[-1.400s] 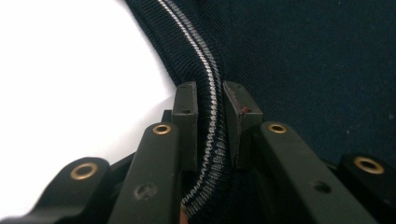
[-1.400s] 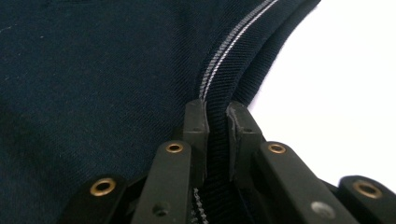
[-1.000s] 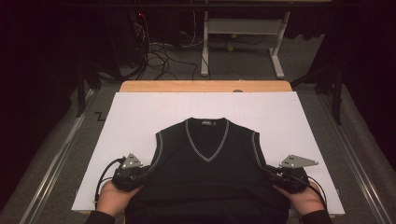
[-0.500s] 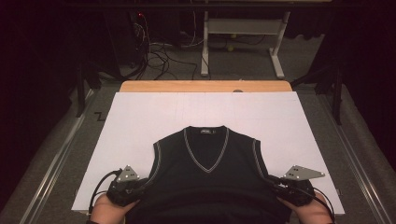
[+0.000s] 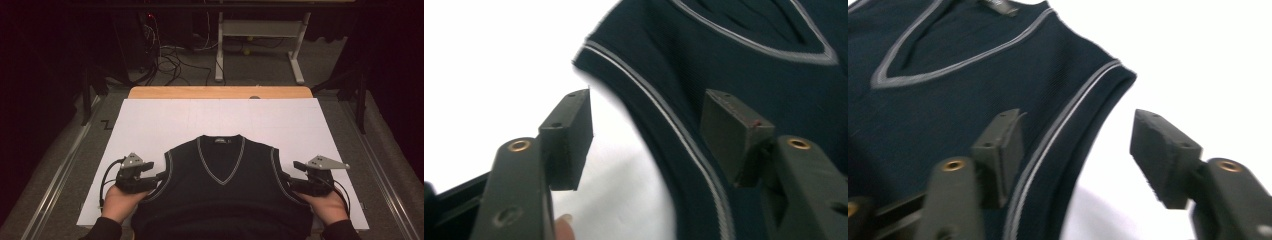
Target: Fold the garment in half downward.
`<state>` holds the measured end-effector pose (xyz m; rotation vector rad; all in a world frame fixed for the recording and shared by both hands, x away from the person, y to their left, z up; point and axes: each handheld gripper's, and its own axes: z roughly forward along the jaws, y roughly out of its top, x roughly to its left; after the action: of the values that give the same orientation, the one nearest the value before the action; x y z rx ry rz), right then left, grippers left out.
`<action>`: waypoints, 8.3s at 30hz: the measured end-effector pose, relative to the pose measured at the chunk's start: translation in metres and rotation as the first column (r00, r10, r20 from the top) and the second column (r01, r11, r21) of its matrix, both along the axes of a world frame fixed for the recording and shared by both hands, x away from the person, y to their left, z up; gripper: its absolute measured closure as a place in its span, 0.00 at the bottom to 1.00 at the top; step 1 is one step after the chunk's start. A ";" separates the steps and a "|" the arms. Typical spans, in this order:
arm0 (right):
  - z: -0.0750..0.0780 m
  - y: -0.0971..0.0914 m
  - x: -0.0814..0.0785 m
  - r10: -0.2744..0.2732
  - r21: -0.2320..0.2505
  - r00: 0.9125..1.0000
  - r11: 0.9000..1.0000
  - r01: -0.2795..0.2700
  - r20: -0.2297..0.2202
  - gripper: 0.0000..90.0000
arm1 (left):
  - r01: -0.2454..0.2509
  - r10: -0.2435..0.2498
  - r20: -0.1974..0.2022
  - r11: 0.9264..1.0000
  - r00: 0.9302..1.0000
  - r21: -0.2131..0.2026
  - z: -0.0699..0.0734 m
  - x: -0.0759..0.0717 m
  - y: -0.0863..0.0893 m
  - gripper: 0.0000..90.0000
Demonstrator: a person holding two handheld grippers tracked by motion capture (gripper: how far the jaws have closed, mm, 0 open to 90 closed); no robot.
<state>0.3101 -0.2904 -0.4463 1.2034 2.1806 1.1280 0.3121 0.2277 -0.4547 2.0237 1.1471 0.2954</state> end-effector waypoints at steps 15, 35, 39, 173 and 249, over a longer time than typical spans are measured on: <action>-0.005 0.011 0.051 -0.037 -0.008 0.998 0.999 0.036 -0.044 0.14 | -0.059 0.058 -0.030 0.997 0.998 -0.054 -0.004 0.047 -0.004 0.21; -0.012 0.034 0.090 -0.085 -0.080 0.988 0.994 0.075 -0.126 0.04 | -0.096 0.092 -0.153 0.995 0.984 -0.017 -0.015 0.085 -0.015 0.00; -0.015 0.035 0.095 -0.103 -0.082 0.983 0.992 0.091 -0.152 0.10 | -0.094 0.091 -0.170 0.995 0.981 -0.011 -0.016 0.087 -0.018 0.00; 0.022 0.008 -0.072 0.073 0.068 0.955 0.993 -0.096 0.287 0.88 | 0.060 -0.023 0.174 0.976 0.984 -0.209 0.026 -0.085 0.007 0.80; -0.024 0.006 -0.002 -0.092 0.009 0.987 0.996 0.094 -0.131 0.79 | -0.094 0.096 -0.040 0.995 0.995 0.042 -0.027 -0.022 0.002 0.58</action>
<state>0.3082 -0.2848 -0.4702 1.4063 2.1885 1.0570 0.2905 0.2297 -0.4813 2.0216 1.2756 0.3273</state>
